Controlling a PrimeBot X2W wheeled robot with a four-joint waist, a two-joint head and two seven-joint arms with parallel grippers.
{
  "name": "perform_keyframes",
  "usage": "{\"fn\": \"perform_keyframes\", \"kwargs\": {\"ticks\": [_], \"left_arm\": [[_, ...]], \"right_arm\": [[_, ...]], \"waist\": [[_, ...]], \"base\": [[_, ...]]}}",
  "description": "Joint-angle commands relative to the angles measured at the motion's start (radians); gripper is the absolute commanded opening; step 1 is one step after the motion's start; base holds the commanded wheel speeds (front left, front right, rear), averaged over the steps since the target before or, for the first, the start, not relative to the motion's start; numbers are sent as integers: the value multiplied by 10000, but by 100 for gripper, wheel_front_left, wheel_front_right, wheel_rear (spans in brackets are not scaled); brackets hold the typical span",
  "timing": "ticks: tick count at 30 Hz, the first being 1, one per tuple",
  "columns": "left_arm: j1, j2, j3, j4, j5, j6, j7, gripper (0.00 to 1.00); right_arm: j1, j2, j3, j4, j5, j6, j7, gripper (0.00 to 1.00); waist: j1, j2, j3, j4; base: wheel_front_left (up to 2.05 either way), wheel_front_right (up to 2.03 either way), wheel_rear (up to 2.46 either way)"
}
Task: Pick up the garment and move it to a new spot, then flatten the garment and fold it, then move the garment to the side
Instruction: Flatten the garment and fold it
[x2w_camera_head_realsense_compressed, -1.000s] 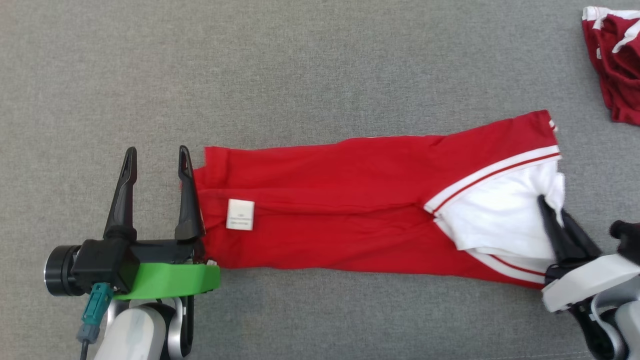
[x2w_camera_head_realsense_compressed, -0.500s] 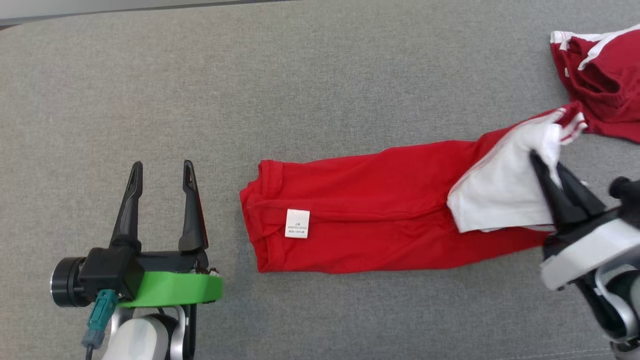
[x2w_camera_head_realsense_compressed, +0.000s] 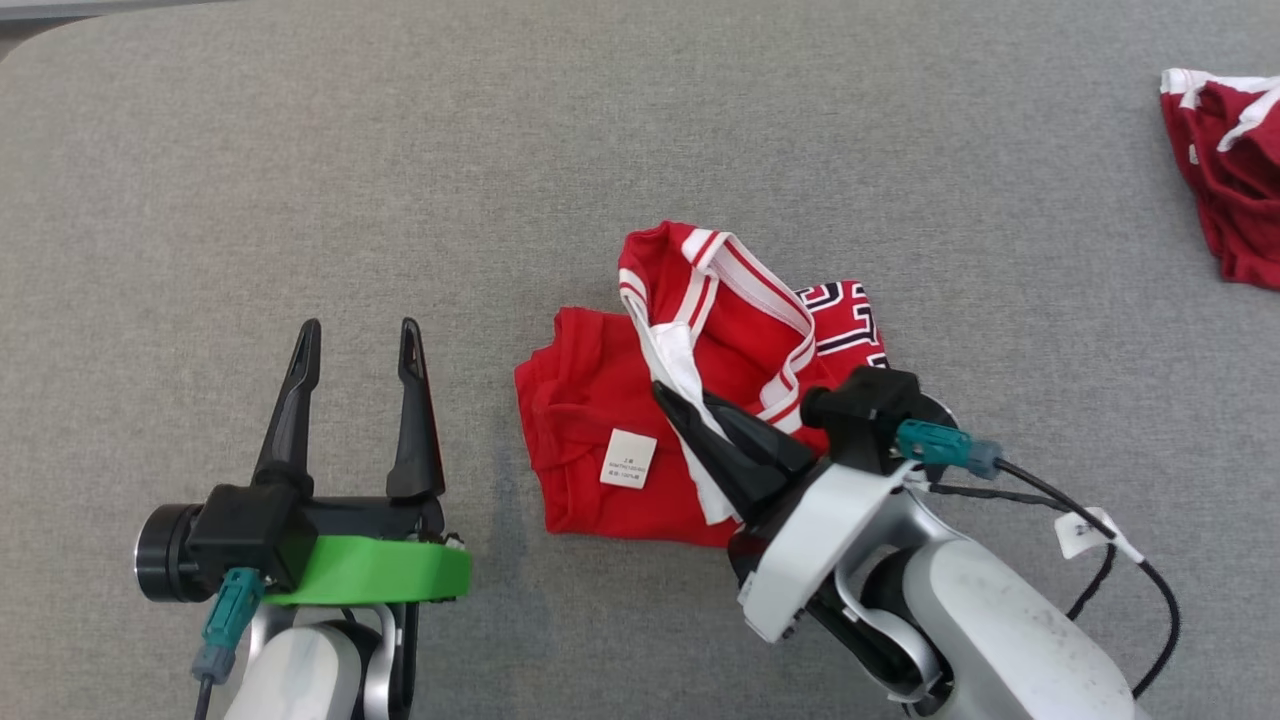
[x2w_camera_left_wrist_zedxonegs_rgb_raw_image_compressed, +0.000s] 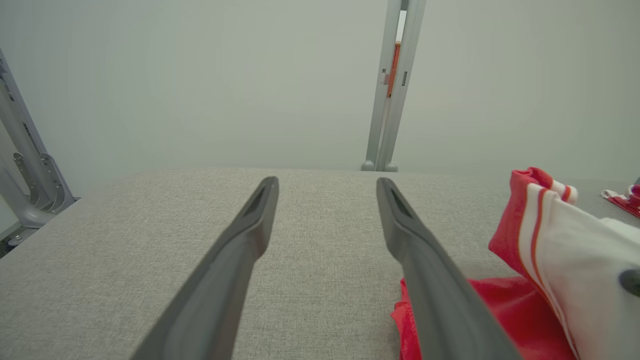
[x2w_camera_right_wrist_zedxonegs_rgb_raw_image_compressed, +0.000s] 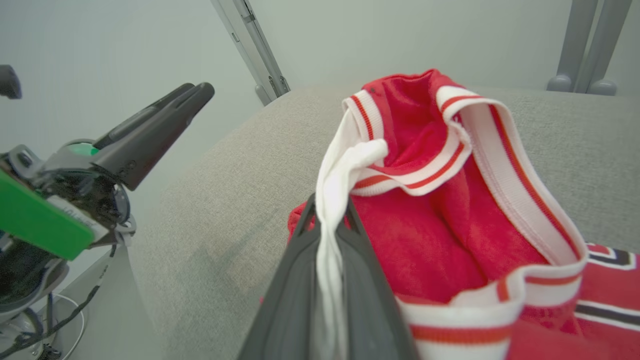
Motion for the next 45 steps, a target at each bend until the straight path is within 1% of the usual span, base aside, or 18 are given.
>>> {"fn": "perform_keyframes", "kwargs": {"ticks": [1,2,3,4,5,6,9,12,15,17,19,22,26,30,32,35,39,45], "left_arm": [[-180,-69,8,31,-64,-25,-80,100],[-208,-97,-4,77,-79,-28,-77,100],[-239,-106,-8,102,-75,-36,-88,100],[-269,-109,-1,130,-73,-47,-110,100],[-281,-116,10,160,-67,-48,-115,100],[-283,-125,16,187,-59,-51,-138,100],[-338,-119,73,224,-33,-37,-182,100],[-336,-84,132,254,-2,1,-189,100],[-286,-42,172,280,37,49,-195,100],[-233,-9,181,279,77,87,-205,100],[-180,26,203,272,89,96,-210,100],[-134,102,209,241,152,143,-203,100],[-107,245,222,234,171,163,-110,100],[-30,382,228,258,188,172,10,100],[17,433,228,266,201,192,69,100],[51,497,226,259,194,211,118,100],[152,528,170,125,240,325,254,100],[218,583,126,74,205,334,334,100]], "right_arm": [[-226,140,67,401,2,0,-184,0],[-317,255,178,720,8,0,-317,0],[-407,356,243,914,63,0,-455,3],[-530,411,344,1147,12,0,-598,42],[-606,450,456,1280,31,0,-717,92],[-719,461,537,1374,11,0,-948,100],[-944,405,630,1322,-90,0,-1696,100],[-1061,203,639,764,-104,0,-2610,100],[-866,-46,276,79,-172,0,-3214,100],[-557,-255,-309,-384,-308,0,-3427,100],[-155,-450,-1156,-743,-512,0,-3517,100],[676,-669,-2673,-1151,-798,0,-3489,100],[1848,-859,-4529,-1375,-1060,0,-3302,100],[2824,-837,-5633,-1555,-1165,0,-3164,100],[3155,-763,-5922,-1688,-1188,0,-3078,100],[3495,-674,-6089,-1896,-1206,0,-2982,100],[3711,-546,-6143,-2102,-1198,0,-2864,100],[3788,-508,-6175,-2192,-1213,0,-2790,100]], "waist": [[0,0,180,187],[0,0,225,223],[0,0,263,247],[0,0,305,260],[0,0,332,267],[0,0,360,270],[0,0,420,242],[0,0,427,166],[0,0,399,46],[0,0,363,-49],[0,0,342,-149],[0,0,319,-299],[0,0,294,-491],[0,0,218,-662],[0,0,184,-728],[0,0,137,-802],[0,0,85,-869],[0,0,41,-874]], "base": [[0,0,0],[0,0,0],[0,0,0],[0,0,0],[0,0,0],[0,0,0],[0,0,0],[0,0,0],[0,0,0],[0,0,0],[0,0,0],[0,0,0],[0,0,0],[0,0,0],[0,0,0],[0,0,0],[0,0,0],[0,0,0]]}}
